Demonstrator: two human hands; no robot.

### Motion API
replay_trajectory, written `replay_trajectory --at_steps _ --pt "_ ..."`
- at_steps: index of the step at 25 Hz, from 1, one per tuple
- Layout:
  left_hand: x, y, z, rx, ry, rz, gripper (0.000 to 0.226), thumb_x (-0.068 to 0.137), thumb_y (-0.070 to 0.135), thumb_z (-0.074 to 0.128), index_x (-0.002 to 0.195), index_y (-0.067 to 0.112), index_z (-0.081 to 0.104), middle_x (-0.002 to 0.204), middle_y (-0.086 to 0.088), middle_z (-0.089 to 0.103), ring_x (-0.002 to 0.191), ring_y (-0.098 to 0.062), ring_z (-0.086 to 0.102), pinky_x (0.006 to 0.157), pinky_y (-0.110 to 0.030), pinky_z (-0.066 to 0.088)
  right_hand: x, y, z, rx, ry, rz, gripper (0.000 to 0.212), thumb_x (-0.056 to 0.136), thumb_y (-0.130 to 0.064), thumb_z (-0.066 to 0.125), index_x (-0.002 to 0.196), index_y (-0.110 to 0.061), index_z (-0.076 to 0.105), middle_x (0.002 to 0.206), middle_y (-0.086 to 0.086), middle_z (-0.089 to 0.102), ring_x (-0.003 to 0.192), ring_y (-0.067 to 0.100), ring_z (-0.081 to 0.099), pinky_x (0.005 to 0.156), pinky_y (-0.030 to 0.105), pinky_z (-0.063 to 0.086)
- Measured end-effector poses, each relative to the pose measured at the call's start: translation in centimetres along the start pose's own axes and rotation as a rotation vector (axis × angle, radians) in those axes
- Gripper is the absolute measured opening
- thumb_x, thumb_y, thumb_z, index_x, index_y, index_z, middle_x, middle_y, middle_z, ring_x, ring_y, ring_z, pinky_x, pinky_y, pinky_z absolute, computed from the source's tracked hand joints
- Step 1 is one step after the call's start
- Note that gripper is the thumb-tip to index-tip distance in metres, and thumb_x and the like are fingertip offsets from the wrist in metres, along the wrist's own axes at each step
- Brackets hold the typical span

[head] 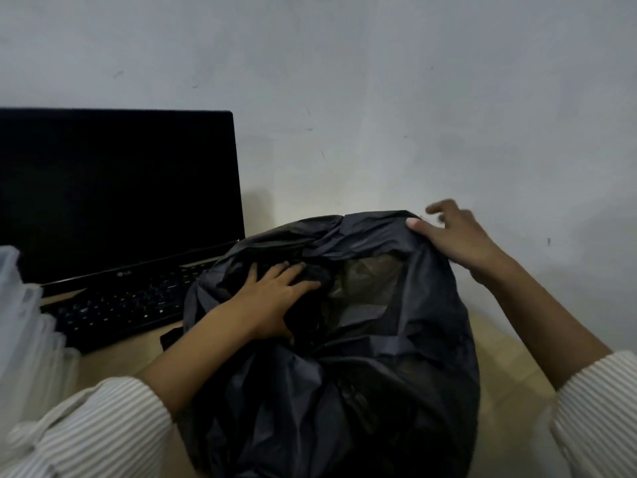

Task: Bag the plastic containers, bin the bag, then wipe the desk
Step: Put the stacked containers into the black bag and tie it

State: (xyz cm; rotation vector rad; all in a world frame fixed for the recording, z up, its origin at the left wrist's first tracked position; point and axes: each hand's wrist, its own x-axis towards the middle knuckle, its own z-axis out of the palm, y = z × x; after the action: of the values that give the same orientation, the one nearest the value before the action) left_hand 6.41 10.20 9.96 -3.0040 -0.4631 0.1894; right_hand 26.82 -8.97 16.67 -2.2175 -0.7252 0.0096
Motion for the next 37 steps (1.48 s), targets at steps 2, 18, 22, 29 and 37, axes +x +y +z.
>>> replay_trajectory --at_steps 2,18,22,29,37 --pt "0.1 -0.7 -0.1 -0.038 -0.012 -0.001 0.101 0.075 0.042 0.073 0.150 0.038 0.006 0.161 0.003 -0.009 0.148 -0.023 -0.005 0.112 -0.062 0.004 -2.6 -1.4 1.5 -0.149 0.390 -0.438 0.038 0.090 -0.030 0.063 0.123 -0.015 0.052 0.132 0.011 0.044 0.113 0.031 0.053 0.090 0.043 0.047" --pt "-1.7 -8.8 -1.8 0.138 -0.267 -0.264 0.112 0.076 0.057 0.067 0.147 0.038 -0.018 0.160 -0.006 -0.006 0.147 -0.033 0.003 0.116 -0.049 0.008 1.3 3.0 5.7 -0.986 -0.834 -0.385 0.102 0.080 -0.067 0.056 0.136 -0.055 -0.029 0.161 0.000 -0.016 0.147 0.038 0.004 0.117 0.056 0.012" --pt "-2.0 -10.4 -1.6 0.047 -0.318 -0.280 0.109 0.077 0.047 0.070 0.151 0.029 -0.008 0.161 -0.011 0.004 0.147 -0.029 0.010 0.119 -0.040 0.013 2.2 4.8 2.8 -1.009 -0.894 -0.408 0.098 0.088 -0.057 0.055 0.137 -0.046 -0.029 0.160 0.004 -0.021 0.149 0.024 -0.009 0.120 0.037 -0.001" --pt "-0.1 -5.3 -2.9 -0.212 -0.134 -0.038 0.090 0.082 0.044 0.064 0.150 0.038 0.006 0.160 0.002 0.012 0.146 -0.021 0.017 0.119 -0.041 0.017 -0.3 -0.7 5.5 -0.610 -0.858 -0.647 0.076 0.086 -0.038 0.066 0.150 -0.034 0.025 0.150 -0.005 0.041 0.135 0.014 0.040 0.113 0.026 0.029" --pt "2.8 -3.2 0.0 -0.151 -0.125 -0.256 0.063 0.091 0.056 0.045 0.145 0.052 0.013 0.161 0.000 -0.001 0.145 -0.041 0.003 0.108 -0.071 0.008 -7.2 -2.9 7.9 -0.312 -1.322 -0.725 0.058 0.086 -0.037 0.069 0.139 -0.031 0.047 0.144 -0.013 0.049 0.131 0.001 0.044 0.113 0.030 0.034"
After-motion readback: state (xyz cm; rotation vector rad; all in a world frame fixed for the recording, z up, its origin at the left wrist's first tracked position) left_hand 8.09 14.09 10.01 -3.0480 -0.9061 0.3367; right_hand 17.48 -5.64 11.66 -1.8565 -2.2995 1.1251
